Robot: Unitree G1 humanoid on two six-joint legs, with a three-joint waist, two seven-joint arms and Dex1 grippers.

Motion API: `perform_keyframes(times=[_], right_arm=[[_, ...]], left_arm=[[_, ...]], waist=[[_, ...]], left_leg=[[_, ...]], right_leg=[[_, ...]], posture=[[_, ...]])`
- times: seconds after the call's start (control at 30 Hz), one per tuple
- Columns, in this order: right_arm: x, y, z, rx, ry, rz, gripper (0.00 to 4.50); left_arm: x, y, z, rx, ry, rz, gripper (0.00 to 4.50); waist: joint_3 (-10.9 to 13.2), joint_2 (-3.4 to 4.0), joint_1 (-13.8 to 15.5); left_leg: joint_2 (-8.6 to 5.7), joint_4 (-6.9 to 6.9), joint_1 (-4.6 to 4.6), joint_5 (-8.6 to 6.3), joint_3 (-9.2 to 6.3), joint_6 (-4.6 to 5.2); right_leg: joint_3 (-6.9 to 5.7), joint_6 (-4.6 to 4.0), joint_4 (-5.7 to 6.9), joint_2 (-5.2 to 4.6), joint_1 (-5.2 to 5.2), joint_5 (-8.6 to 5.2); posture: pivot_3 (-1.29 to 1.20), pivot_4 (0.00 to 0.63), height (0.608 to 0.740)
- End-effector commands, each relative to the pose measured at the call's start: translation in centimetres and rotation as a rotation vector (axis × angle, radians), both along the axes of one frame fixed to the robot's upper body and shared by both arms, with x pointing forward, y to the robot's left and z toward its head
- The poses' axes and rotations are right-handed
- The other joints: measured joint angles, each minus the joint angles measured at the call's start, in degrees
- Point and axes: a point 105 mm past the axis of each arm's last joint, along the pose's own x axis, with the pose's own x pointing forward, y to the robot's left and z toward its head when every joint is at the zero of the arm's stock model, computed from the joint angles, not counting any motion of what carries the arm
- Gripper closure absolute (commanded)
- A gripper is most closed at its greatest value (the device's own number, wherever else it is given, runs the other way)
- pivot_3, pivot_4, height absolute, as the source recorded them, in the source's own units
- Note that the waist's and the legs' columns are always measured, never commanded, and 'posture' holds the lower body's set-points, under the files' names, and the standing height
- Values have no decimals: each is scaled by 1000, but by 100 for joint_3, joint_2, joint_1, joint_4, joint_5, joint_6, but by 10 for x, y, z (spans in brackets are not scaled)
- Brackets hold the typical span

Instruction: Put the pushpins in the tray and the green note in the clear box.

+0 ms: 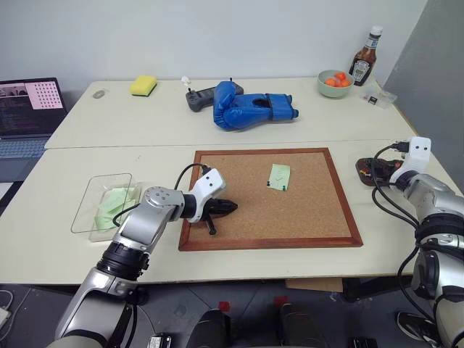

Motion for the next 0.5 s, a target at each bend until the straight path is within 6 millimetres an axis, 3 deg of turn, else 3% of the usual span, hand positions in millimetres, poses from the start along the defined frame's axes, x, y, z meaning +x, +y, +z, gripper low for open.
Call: perform_keyframes(times=[0.03, 0.13, 0.23, 0.4, 0.5], right_arm=[[-6, 31, 28, -113, -93, 237, 15], [-29, 80, 32, -172, -133, 525, 15], [-55, 117, 27, -187, -160, 732, 15], [-69, 149, 13, -177, -164, 851, 15], [-66, 167, 7, -146, -171, 883, 15]], left_arm=[[-14, 6, -34, 63, 136, 0, 4500], [-13, 8, -34, 68, 134, 3, 4500], [-13, 8, -33, 70, 132, 3, 4500], [-11, 8, -33, 69, 127, 3, 4500], [-11, 8, -33, 71, 125, 2, 4500]], waist=[[0, 0, 0], [0, 0, 8], [0, 1, 19], [0, -1, 22], [0, -2, 28]], left_leg=[[2, 0, 0, 0, -2, 0], [4, 0, -3, 0, -13, 0], [4, 0, -5, 0, -21, -1], [3, 4, -1, 0, -17, -1], [4, 3, 0, 0, -22, -1]], right_leg=[[-1, 0, 0, 1, 0, 0], [-7, 2, -1, 3, 0, -1], [-10, 4, -1, 3, 0, -2], [-4, 6, -1, 2, 2, -3], [-9, 6, -1, 2, 1, -3]], posture=[[0, 150, 740], [0, 150, 740], [0, 150, 740], [0, 150, 740], [0, 150, 740]])
